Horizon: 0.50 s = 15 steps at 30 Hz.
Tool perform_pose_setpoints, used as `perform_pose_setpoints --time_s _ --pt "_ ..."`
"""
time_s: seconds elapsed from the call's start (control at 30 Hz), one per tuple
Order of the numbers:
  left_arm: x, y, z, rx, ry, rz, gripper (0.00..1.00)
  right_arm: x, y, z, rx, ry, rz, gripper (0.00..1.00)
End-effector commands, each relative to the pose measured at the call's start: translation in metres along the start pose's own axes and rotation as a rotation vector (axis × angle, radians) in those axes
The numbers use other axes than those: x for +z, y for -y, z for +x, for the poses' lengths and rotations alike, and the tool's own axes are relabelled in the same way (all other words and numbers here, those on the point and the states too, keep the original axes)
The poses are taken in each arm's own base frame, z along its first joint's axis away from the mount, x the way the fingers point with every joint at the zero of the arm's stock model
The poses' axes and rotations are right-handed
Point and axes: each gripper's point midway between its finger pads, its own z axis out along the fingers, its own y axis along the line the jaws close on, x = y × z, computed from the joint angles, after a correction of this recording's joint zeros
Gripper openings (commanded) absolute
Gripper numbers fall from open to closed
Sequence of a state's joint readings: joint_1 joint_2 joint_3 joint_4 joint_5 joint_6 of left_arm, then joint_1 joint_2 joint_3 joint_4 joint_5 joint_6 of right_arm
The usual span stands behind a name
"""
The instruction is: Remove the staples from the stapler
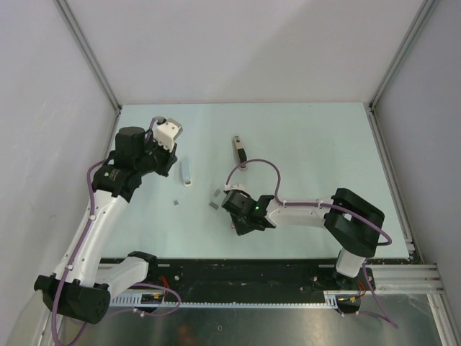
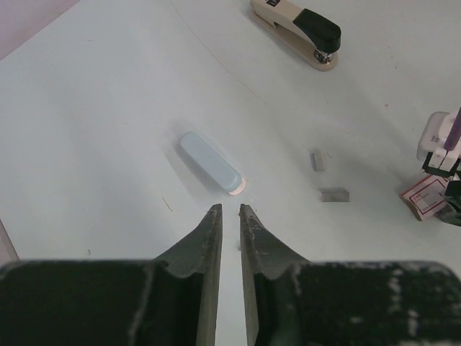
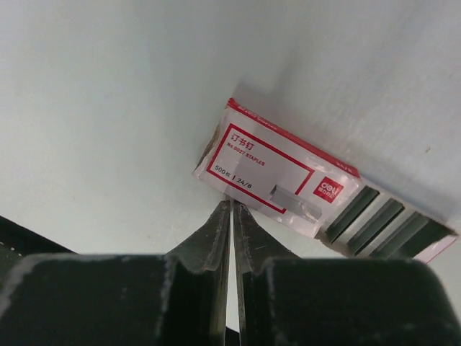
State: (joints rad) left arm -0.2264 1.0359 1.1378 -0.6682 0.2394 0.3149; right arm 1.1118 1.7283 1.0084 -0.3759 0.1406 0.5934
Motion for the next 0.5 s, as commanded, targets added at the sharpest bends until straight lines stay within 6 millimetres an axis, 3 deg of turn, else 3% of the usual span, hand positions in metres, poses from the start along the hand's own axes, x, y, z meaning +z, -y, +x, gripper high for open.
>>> perform_pose_setpoints --time_s 0.0,0.17,0.47 --pt "-0.008 -0.006 -0.015 0.015 0.042 -0.021 0.20 0.014 0.014 0.000 -0.018 -0.018 0.045 0.09" --pt "-0.008 -0.007 -0.013 0.021 0.039 -0.025 0.20 0.011 0.017 0.001 -0.022 -0.027 0.057 0.08" --pt "-0.007 -0.006 -0.013 0.022 0.036 -0.019 0.20 -0.003 0.028 0.034 -0.026 -0.084 0.115 0.08"
